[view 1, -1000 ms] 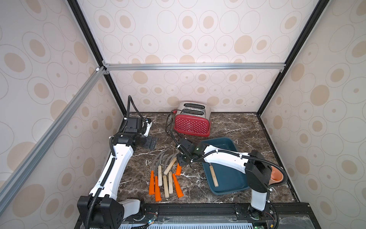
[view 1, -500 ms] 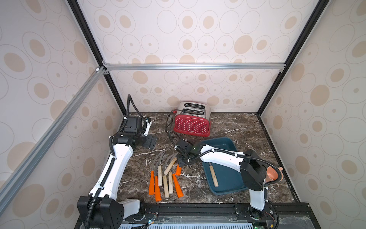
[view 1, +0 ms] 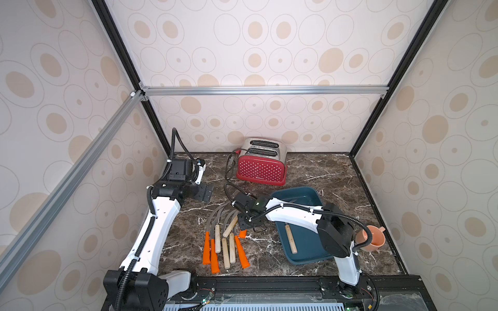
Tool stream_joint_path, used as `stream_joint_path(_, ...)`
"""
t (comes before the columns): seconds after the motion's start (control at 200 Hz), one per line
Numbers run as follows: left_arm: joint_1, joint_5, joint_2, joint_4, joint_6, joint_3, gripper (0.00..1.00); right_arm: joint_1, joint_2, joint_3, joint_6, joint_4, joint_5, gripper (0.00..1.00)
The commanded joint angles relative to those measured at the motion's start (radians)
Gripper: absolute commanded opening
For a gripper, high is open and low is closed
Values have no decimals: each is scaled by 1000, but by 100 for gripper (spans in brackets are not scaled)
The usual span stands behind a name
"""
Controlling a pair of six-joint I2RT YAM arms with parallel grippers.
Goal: Put small sickles into storage boxes
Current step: Pick up the sickle at the center of the board.
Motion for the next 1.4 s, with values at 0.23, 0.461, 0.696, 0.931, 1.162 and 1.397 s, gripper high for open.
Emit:
stream_joint_path(0.23, -3, 1, -11, 19, 20, -6, 99, 22, 75, 60, 29, -64, -20, 51)
stream_joint_path(0.461, -2, 29, -14, 20, 27, -11, 99, 26, 118, 104, 23, -101, -23, 51)
stream_joint_path(0.696, -3, 36, -11, 20, 24, -9, 99, 27, 143, 130, 15, -123, -15, 51)
stream_joint_path(0.931, -3, 33, -7, 20, 26, -6, 99, 26, 162, 137, 18, -135, -11, 51)
stream_joint_path(1.162, -2, 40, -5, 19, 22, -4, 99, 29, 176, 145, 14, -152, -6, 49)
stream_joint_path(1.397, -2, 41, -8, 18, 24, -3, 99, 31, 166, 121, 16, -170, 7, 45)
